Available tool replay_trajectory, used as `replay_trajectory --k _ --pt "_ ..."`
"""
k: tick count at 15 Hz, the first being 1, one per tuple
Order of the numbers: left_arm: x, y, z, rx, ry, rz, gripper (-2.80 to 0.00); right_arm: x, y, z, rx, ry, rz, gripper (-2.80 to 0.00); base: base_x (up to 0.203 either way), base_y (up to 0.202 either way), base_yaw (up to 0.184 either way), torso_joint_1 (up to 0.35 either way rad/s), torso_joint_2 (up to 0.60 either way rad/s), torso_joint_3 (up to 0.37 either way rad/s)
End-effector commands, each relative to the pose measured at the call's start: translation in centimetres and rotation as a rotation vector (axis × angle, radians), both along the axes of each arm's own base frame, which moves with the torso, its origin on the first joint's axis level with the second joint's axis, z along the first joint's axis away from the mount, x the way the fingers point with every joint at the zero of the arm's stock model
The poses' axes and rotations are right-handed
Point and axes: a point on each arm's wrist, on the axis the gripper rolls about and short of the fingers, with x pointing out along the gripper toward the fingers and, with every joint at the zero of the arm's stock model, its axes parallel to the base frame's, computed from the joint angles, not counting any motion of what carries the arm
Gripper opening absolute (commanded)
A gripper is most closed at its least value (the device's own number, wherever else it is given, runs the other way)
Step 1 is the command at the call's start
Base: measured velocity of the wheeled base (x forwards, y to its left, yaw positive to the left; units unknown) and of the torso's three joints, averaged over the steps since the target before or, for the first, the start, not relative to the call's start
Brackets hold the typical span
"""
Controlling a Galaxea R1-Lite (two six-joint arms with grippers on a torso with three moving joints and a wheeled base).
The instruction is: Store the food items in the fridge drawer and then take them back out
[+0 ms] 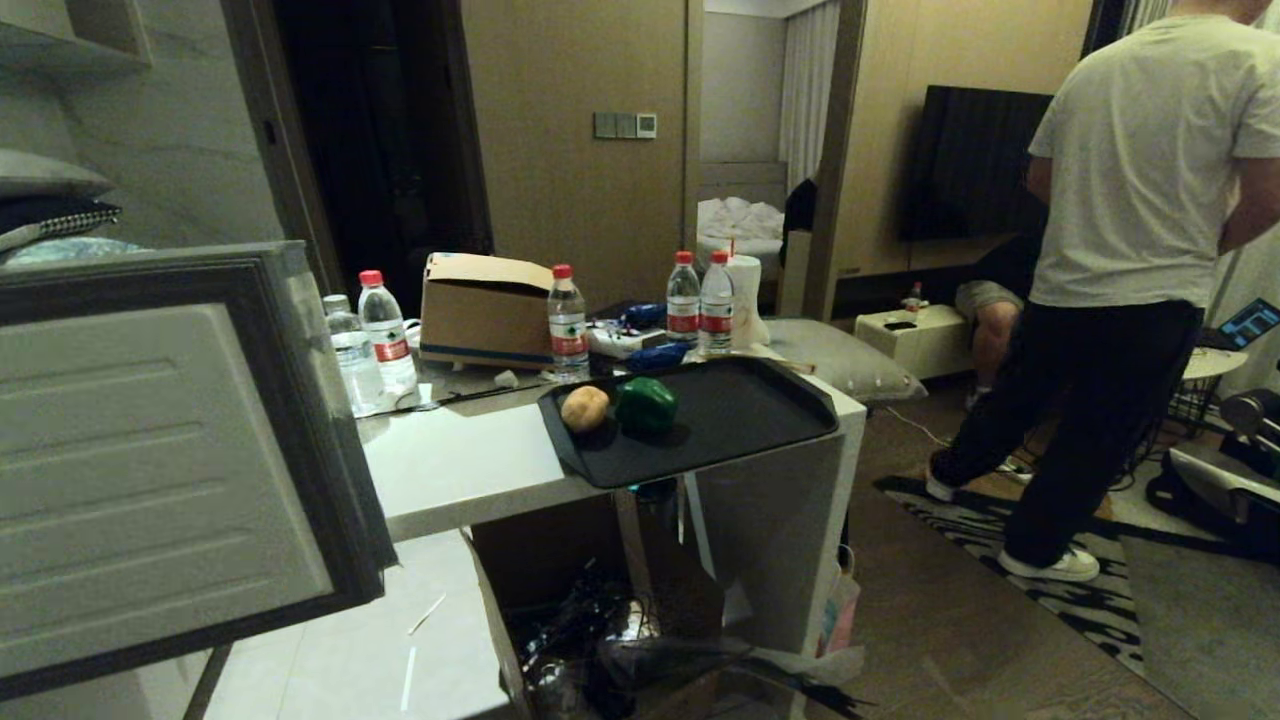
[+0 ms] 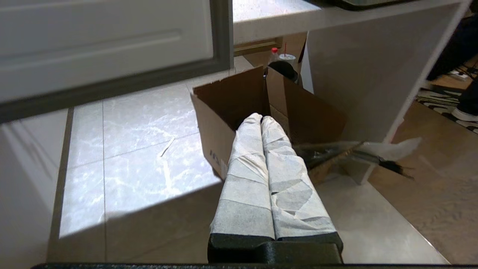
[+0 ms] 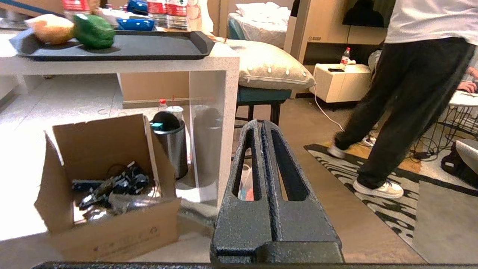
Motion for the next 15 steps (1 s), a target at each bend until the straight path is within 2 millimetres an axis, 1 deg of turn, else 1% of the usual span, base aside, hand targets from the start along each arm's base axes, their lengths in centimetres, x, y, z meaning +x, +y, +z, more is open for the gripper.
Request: replay_trajectory --k 1,12,13,15 --pt "0.01 0.00 -0.04 0.000 0.002 0.001 -2.80 0.24 0.00 -0.85 -0.001 0.030 0.000 -2.80 0.198 0.000 0.002 -0.001 0.00 0.007" --pt "0.01 0.00 -0.04 0.000 0.003 0.001 -2.80 0.24 0.00 -0.83 0.005 0.028 -0.001 -2.80 0.196 0.000 -0.001 0.003 0.00 0.003" --pt "0.00 0.00 -0.02 -0.001 0.002 0.001 -2.80 0.24 0.00 -0.83 0.005 0.028 -0.001 -2.80 0.125 0.000 0.006 0.012 0.00 0.002" --pt "0.02 0.00 -0.04 0.000 0.004 0.001 -2.80 0.24 0.00 -0.83 0.005 0.028 -0.001 -2.80 0.000 0.000 0.000 0.000 0.00 0.000"
